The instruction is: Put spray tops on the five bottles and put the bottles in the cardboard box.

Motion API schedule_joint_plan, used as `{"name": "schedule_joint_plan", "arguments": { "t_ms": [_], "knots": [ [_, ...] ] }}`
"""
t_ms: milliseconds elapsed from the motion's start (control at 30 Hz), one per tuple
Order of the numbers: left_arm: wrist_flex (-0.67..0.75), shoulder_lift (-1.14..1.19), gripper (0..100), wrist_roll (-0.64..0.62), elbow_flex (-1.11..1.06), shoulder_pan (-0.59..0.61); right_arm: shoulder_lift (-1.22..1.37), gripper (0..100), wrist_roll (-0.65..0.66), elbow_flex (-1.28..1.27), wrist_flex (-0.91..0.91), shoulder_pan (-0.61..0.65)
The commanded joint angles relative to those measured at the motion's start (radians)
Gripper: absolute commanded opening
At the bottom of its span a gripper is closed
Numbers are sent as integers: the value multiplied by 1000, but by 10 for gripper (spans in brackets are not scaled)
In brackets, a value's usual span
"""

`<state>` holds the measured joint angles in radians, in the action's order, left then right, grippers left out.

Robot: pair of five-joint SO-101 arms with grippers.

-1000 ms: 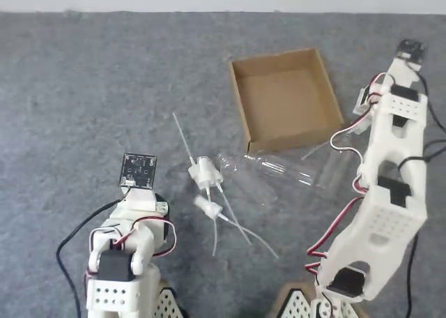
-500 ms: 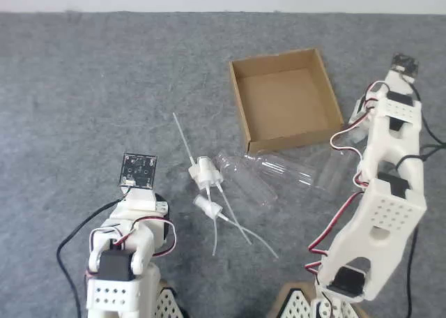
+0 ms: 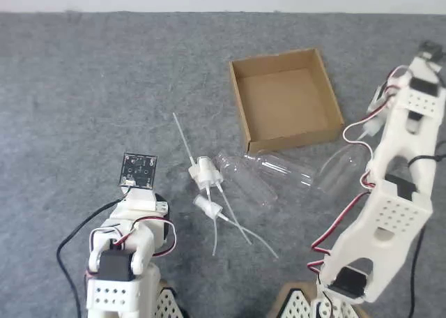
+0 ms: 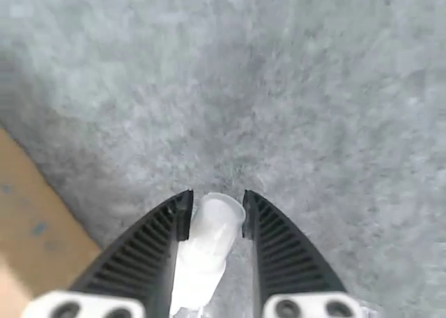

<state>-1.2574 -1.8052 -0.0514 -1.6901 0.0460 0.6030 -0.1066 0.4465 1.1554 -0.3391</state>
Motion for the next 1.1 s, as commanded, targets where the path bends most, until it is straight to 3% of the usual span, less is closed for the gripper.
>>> {"name": "schedule_joint_plan", "arguments": {
  "t_ms": [0, 500, 867, 1067],
  "knots": [
    [-5, -15, 12, -2, 5, 5, -45, 55, -15, 218, 131, -4],
    [-5, -15, 12, -2, 5, 5, -44, 55, -8, 885, 625, 114],
    [-5, -15, 12, -2, 5, 5, -54, 55, -14, 993, 641, 208],
    [-5, -15, 12, -2, 5, 5, -168, 54, -14, 982, 644, 348]
  ]
}}
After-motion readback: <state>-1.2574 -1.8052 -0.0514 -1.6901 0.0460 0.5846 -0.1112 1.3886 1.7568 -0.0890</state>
